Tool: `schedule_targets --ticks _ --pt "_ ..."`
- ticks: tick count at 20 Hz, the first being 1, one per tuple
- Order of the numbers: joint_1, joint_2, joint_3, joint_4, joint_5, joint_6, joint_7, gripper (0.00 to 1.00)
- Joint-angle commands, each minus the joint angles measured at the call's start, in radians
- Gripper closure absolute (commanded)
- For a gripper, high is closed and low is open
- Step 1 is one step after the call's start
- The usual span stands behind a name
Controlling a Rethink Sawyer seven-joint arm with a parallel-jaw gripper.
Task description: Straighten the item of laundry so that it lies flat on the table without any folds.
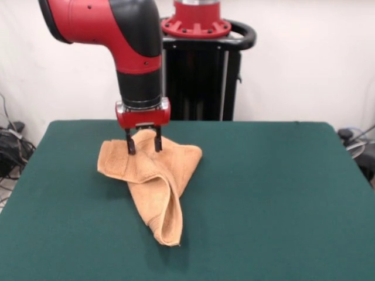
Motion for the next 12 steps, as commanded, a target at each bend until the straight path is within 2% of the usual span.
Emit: schedule_targets --ticks 1,6,12 --pt "0.013 -0.018 -0.004 -0.060 0.023 0.116 0.110 0.00" --pt "0.014 -0.031 -0.005 -0.064 0.020 0.116 0.107 0.00" --pt "0.005 0.060 0.009 -0.234 -0.002 0.199 0.028 0.00"
